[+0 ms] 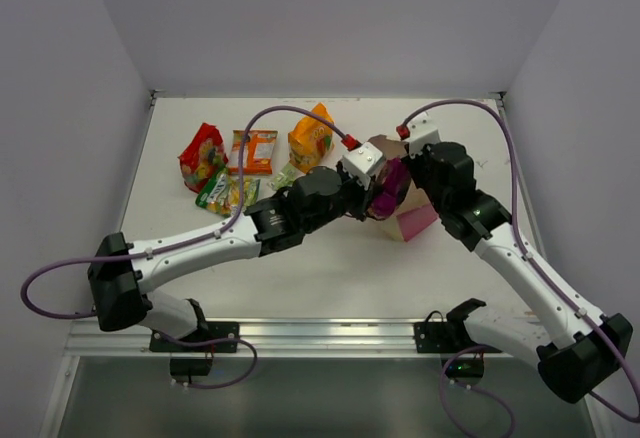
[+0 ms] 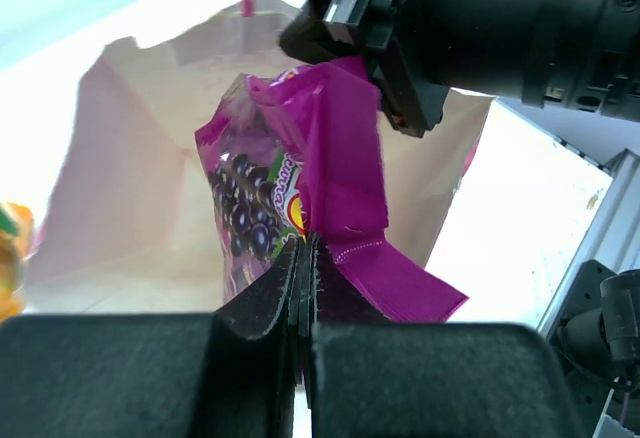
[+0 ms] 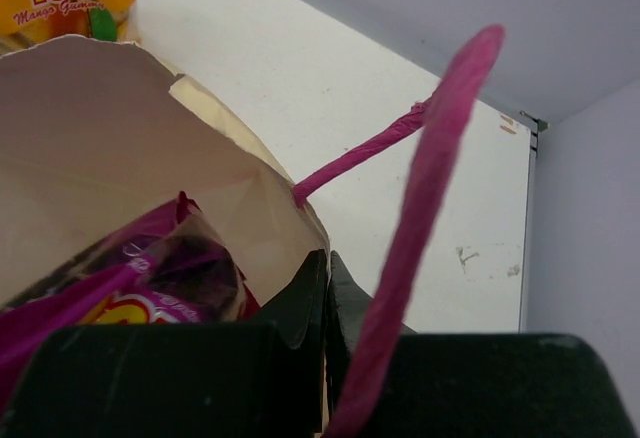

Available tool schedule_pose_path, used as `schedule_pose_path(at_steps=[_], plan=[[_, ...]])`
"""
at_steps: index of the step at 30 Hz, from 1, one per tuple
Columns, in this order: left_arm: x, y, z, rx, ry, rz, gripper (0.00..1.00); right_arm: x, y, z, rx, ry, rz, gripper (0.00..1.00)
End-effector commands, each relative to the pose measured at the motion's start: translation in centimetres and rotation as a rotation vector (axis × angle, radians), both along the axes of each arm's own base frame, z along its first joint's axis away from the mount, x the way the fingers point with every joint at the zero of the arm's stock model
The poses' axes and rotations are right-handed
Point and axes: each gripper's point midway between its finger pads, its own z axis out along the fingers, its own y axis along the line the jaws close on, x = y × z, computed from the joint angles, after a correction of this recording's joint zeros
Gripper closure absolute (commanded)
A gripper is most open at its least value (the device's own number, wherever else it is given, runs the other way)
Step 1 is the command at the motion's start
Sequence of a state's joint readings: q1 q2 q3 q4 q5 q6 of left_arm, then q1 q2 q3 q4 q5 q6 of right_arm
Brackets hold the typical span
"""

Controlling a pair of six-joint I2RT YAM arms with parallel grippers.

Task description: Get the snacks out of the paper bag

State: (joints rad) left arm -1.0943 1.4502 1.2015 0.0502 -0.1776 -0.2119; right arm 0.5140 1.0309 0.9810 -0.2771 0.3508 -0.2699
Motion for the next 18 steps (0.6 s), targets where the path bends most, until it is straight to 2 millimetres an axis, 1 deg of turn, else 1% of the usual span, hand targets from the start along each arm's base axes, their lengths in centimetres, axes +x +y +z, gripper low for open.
schedule_pose_path(at_steps=[1,2,4,7,8,9,10,11,12,13,14,15,16,18], plan=[[0.4,2.2,6.7,-0.125,-0.129,0.069,1.00,0.5,-1.3,0.4,0.000,-0.016,-0.067,1.00],[0.6,3.0,7.0,-0.125,-0.137,0.094,1.00,0.6,-1.6,0.5,0.007,-0.019,-0.076,1.00],[0.7,3.8,7.3,-0.115,-0.148,0.117,1.00,0.7,-2.1,0.5,0.011,-0.013,-0.090,1.00],[0.9,5.8,9.6,-0.140,-0.186,0.176,1.00,0.9,-2.5,0.2,0.018,-0.001,-0.108,1.00],[1.1,6.9,10.9,-0.158,-0.201,0.215,1.00,0.9,-2.7,0.0,0.021,0.004,-0.118,1.00],[1.0,7.6,12.6,-0.178,-0.228,0.230,1.00,1.0,-2.8,0.0,0.029,0.006,-0.126,1.00],[1.0,8.1,13.5,-0.191,-0.242,0.245,1.00,1.1,-2.8,-0.2,0.033,0.010,-0.129,1.00],[1.1,9.3,15.0,-0.216,-0.259,0.284,1.00,1.2,-3.0,-0.4,0.031,0.018,-0.138,1.00],[1.1,9.9,16.1,-0.227,-0.282,0.298,1.00,1.3,-3.1,-0.6,0.038,0.022,-0.144,1.00],[1.0,10.7,18.0,-0.265,-0.309,0.319,1.00,1.3,-3.2,-0.8,0.039,0.027,-0.150,1.00],[1.2,11.9,19.3,-0.289,-0.326,0.364,1.00,1.4,-3.2,-1.1,0.038,0.036,-0.155,1.00],[1.3,12.6,20.1,-0.296,-0.349,0.390,1.00,1.6,-3.2,-1.3,0.045,0.041,-0.163,1.00],[1.4,13.6,21.6,-0.322,-0.378,0.427,1.00,1.6,-3.2,-1.5,0.047,0.046,-0.168,1.00],[1.5,14.7,22.9,-0.324,-0.412,0.463,1.00,1.7,-3.3,-2.1,0.053,0.060,-0.178,1.00]])
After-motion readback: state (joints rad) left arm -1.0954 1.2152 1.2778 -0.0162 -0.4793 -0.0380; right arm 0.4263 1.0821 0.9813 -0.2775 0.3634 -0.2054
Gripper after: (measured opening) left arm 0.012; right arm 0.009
